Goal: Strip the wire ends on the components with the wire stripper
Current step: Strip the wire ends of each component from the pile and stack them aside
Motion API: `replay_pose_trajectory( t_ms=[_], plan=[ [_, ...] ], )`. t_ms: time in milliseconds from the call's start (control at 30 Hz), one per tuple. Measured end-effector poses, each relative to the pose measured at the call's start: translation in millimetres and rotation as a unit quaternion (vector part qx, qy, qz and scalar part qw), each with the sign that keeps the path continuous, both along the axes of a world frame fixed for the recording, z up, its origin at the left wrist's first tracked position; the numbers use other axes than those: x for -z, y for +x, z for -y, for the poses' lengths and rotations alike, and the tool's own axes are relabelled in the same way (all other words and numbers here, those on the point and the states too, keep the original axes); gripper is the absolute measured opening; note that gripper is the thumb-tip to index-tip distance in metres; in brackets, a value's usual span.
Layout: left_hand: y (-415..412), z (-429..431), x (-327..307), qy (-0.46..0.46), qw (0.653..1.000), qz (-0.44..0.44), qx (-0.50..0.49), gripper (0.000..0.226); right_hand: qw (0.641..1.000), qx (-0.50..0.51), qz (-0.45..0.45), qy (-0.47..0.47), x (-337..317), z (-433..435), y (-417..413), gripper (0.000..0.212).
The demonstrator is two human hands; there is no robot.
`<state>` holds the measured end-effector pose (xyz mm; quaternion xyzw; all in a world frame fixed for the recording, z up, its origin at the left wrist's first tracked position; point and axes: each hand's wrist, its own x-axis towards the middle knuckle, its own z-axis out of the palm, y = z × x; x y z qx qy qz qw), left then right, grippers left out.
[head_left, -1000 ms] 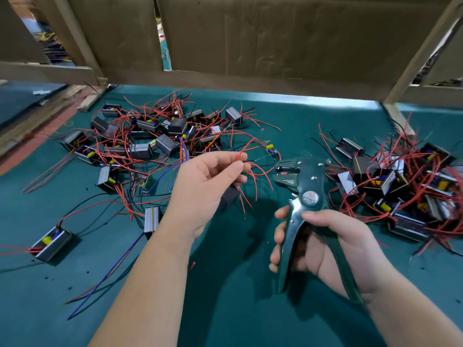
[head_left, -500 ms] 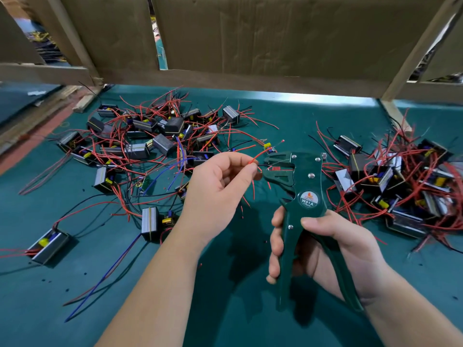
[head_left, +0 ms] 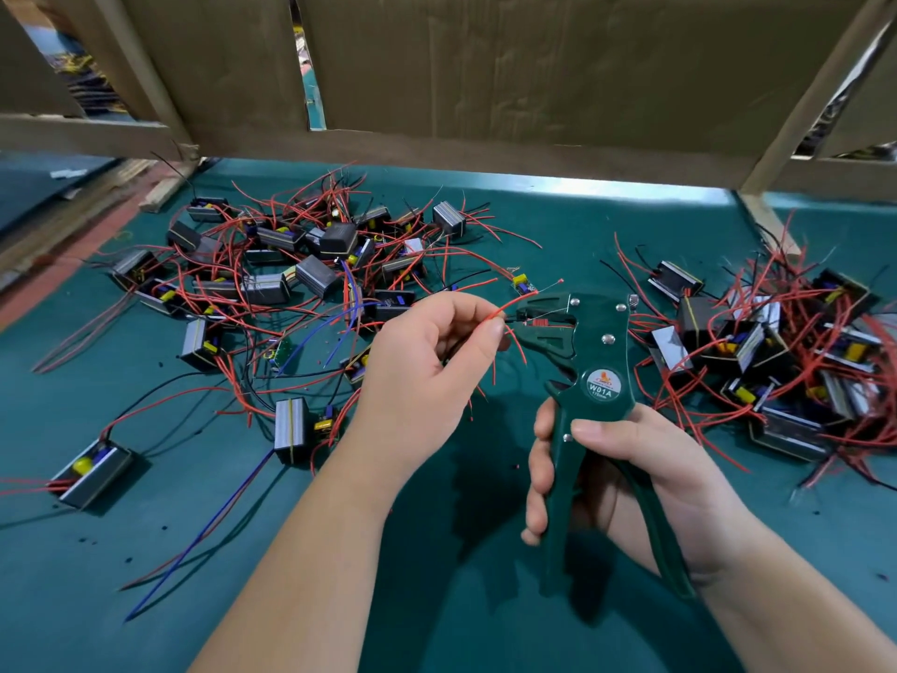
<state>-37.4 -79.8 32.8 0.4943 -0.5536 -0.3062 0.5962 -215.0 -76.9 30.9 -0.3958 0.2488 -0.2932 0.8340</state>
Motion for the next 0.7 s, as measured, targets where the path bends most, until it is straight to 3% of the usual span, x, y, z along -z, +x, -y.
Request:
replay_pose_trajectory(
  t_ms=[300, 500, 600, 700],
  plan=[
    [0.2, -0.3, 0.7, -0.01, 0.999, 0.037, -0.008, 0.01, 1.0, -0.003, -0.012, -0.001, 0.4, 0.4, -0.9, 0.04],
    [2.8, -0.8, 1.5, -0.017, 0.994, 0.103, -0.016, 0.012, 0.996, 0.049, -0.079, 0.005, -0.3, -7.1, 6.6, 0.035],
    [8.8, 1.6, 4.3, 0.024, 0.989, 0.149, -0.007, 0.016, 0.985, 0.124, -0.124, 0.004, -0.3, -7.2, 11.8, 0.037],
    [10.8, 3.9, 6.8, 0.088, 0.974, 0.203, 0.046, 0.025, 0.984, 0.133, -0.115, 0.018, -0.3, -5.4, 12.4, 0.033]
  ],
)
